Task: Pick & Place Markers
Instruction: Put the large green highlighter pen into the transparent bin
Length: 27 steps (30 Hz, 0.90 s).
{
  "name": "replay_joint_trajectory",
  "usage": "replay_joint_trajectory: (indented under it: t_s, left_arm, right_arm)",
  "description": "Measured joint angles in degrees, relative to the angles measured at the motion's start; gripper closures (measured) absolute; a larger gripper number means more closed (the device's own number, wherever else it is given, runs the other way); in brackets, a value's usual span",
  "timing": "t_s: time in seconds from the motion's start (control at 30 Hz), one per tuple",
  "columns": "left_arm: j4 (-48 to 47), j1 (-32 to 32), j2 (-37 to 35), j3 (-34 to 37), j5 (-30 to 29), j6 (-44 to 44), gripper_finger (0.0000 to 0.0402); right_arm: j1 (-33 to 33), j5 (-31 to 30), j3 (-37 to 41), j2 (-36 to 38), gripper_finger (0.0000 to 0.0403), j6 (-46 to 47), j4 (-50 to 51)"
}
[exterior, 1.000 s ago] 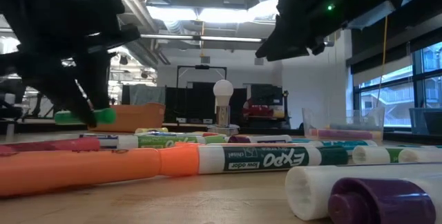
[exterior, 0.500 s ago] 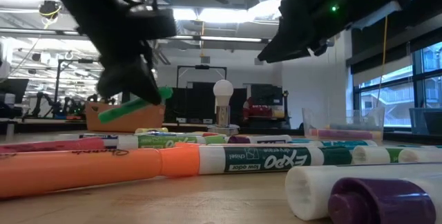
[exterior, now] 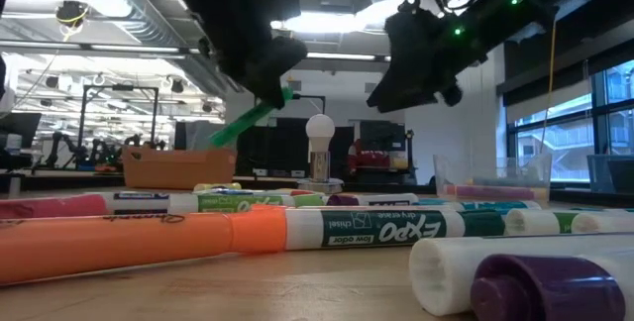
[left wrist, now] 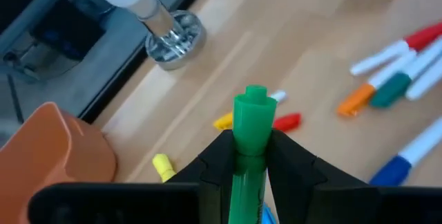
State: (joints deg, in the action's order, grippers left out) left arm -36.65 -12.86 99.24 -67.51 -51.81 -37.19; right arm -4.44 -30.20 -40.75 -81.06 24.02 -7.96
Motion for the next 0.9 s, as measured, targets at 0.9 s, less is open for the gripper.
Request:
replay_joint_trajectory:
  t_s: [0.9]
  left_arm:
    - [96.9, 11.2, -10.6, 37.0, 35.3, 17.4, 0.0338]
  right_arm:
    - [-0.5, 13.2, 13.1, -0.2, 0.0224, -7.5, -39.7]
